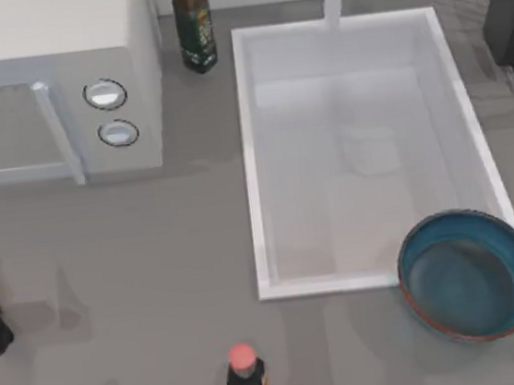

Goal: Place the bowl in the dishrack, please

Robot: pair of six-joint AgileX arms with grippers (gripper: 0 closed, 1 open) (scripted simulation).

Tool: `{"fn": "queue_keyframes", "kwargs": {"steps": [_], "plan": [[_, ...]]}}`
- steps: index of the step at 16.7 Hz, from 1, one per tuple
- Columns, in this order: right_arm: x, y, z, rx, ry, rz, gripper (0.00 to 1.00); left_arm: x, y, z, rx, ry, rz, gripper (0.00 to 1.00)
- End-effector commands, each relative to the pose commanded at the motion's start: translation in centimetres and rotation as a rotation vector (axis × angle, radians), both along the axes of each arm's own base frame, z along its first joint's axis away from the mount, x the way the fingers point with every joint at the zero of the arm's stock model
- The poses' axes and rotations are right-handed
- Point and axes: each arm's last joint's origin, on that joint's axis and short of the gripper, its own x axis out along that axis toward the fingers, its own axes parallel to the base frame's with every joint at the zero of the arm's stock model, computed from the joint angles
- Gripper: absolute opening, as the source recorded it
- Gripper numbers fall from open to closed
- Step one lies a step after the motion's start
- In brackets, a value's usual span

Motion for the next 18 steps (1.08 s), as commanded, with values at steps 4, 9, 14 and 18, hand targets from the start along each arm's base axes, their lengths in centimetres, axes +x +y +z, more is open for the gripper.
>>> {"fn": "queue_keyframes", "kwargs": {"steps": [4,9,14,18], "plan": [[0.0,0.1,0.6,0.01,0.033,0.008,1.0,0.0,0.0,0.0,0.0,0.0,0.0,1.0],[0.9,0.9,4.1,0.064,0.298,0.06,1.0,0.0,0.0,0.0,0.0,0.0,0.0,1.0],[5.1,2.9,6.7,0.098,0.8,0.083,1.0,0.0,0.0,0.0,0.0,0.0,0.0,1.0],[9.3,5.1,7.1,0.076,1.169,0.054,1.0,0.0,0.0,0.0,0.0,0.0,0.0,1.0]]}}
